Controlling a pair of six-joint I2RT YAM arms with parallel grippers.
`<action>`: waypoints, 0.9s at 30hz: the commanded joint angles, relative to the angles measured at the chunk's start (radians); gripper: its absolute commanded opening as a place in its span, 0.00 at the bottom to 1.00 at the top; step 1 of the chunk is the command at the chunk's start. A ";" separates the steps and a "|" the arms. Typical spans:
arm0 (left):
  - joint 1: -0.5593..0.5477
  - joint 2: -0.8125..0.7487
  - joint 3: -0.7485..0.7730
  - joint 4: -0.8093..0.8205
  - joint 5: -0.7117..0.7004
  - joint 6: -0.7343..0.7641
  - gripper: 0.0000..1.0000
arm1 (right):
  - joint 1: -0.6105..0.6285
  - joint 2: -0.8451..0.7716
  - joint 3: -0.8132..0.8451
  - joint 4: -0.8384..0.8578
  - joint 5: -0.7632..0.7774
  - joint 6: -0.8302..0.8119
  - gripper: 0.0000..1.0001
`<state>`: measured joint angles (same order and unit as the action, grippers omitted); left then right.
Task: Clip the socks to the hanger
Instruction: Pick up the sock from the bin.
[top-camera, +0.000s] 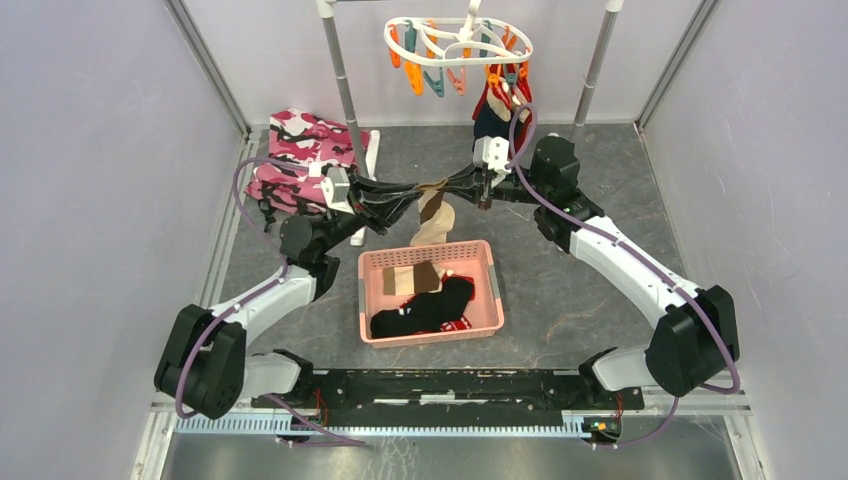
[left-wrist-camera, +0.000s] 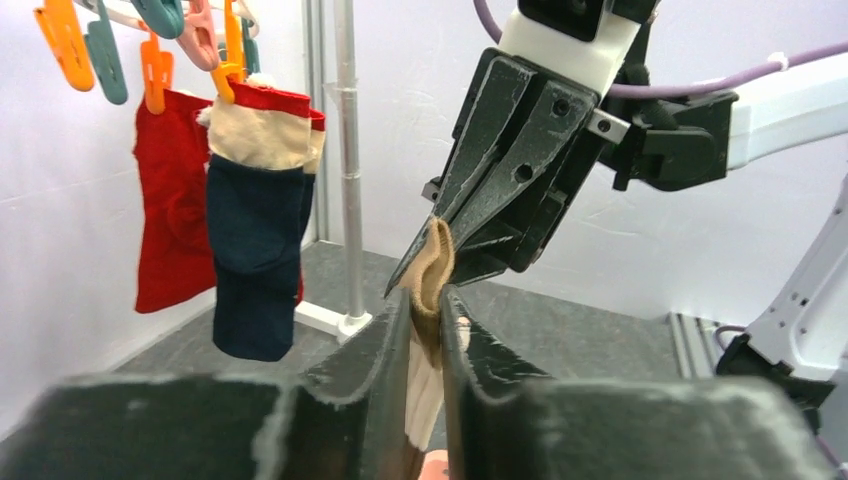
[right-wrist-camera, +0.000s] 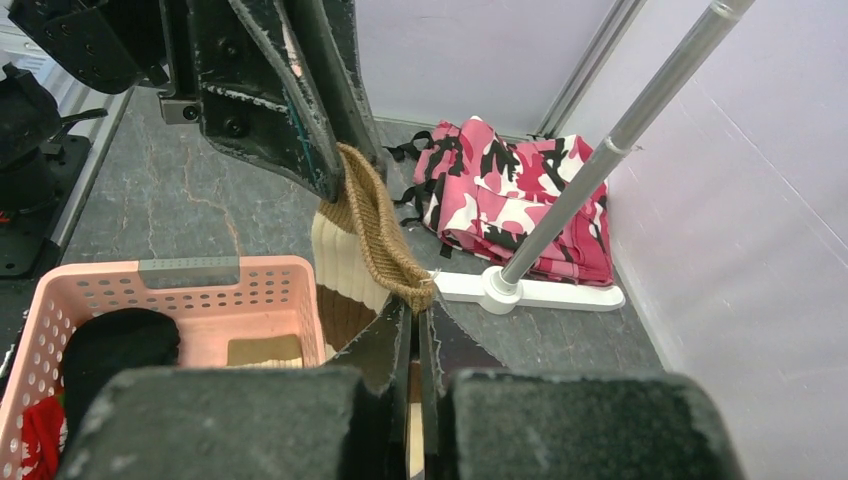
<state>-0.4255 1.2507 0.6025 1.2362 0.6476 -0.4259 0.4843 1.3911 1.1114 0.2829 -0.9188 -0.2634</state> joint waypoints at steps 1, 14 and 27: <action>-0.004 0.011 0.057 0.037 0.028 0.007 0.13 | -0.003 0.005 0.045 0.033 -0.018 0.021 0.00; -0.004 -0.061 0.041 -0.054 -0.020 -0.039 0.02 | -0.025 0.009 -0.034 0.261 -0.053 0.206 0.45; -0.005 -0.070 0.038 -0.066 -0.020 -0.044 0.02 | -0.026 0.019 -0.030 0.348 -0.075 0.326 0.12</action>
<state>-0.4278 1.2026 0.6304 1.1553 0.6361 -0.4442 0.4591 1.4094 1.0821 0.5560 -0.9726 0.0090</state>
